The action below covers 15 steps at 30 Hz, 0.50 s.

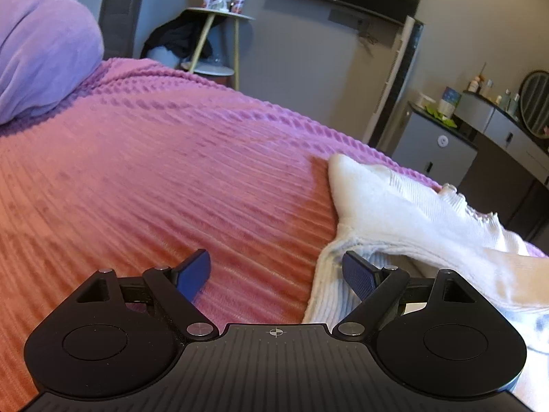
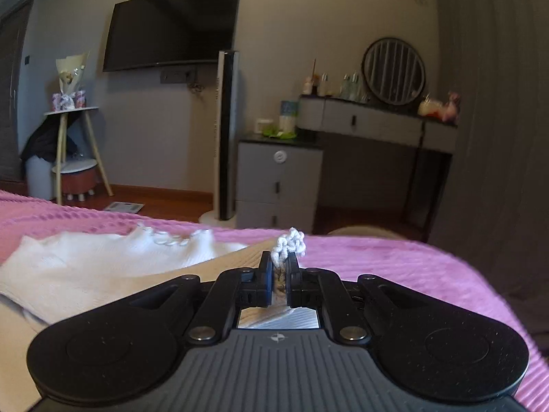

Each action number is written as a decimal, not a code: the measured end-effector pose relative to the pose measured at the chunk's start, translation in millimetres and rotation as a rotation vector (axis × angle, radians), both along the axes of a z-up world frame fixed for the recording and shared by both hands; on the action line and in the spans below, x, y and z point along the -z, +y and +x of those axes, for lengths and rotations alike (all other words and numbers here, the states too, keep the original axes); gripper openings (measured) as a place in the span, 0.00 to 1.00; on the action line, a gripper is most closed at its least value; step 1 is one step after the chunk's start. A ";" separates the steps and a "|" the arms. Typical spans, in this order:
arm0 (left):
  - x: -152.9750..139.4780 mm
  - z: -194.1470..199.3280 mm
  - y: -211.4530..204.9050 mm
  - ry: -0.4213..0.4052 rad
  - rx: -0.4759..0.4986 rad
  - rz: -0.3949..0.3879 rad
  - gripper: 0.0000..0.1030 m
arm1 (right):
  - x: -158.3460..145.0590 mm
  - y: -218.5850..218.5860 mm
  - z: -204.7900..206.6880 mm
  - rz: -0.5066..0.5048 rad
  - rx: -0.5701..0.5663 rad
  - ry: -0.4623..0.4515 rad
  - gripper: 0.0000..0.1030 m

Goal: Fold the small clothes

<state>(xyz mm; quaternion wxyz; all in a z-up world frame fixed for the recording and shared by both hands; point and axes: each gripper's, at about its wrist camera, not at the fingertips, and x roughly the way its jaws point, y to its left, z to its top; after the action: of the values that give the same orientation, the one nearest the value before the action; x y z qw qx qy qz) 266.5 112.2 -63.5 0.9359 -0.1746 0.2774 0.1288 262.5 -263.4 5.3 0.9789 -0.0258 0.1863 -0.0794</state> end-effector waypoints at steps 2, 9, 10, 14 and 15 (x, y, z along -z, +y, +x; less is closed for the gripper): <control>0.7 -0.3 -3.2 0.001 0.003 0.019 0.86 | 11.2 -13.2 5.8 0.019 0.009 0.059 0.07; -4.2 -3.4 -2.6 -0.013 0.013 -0.018 0.87 | 40.1 -34.8 21.4 0.101 0.072 0.202 0.07; -4.2 -3.4 -3.2 -0.013 0.015 -0.018 0.87 | 38.5 -33.4 20.6 0.098 0.067 0.195 0.07; -3.4 -3.7 -6.4 -0.003 0.024 -0.008 0.88 | 38.9 -32.4 19.0 0.073 0.039 0.173 0.07; -3.2 -4.0 -7.2 -0.002 0.027 -0.010 0.89 | 40.5 -33.3 20.4 0.060 0.046 0.185 0.07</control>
<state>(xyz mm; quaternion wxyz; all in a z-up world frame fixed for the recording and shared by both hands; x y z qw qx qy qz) 262.4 105.1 -60.2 0.9370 -0.1756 0.2795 0.1144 282.9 -296.7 -35.2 0.9558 0.0005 0.2787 -0.0934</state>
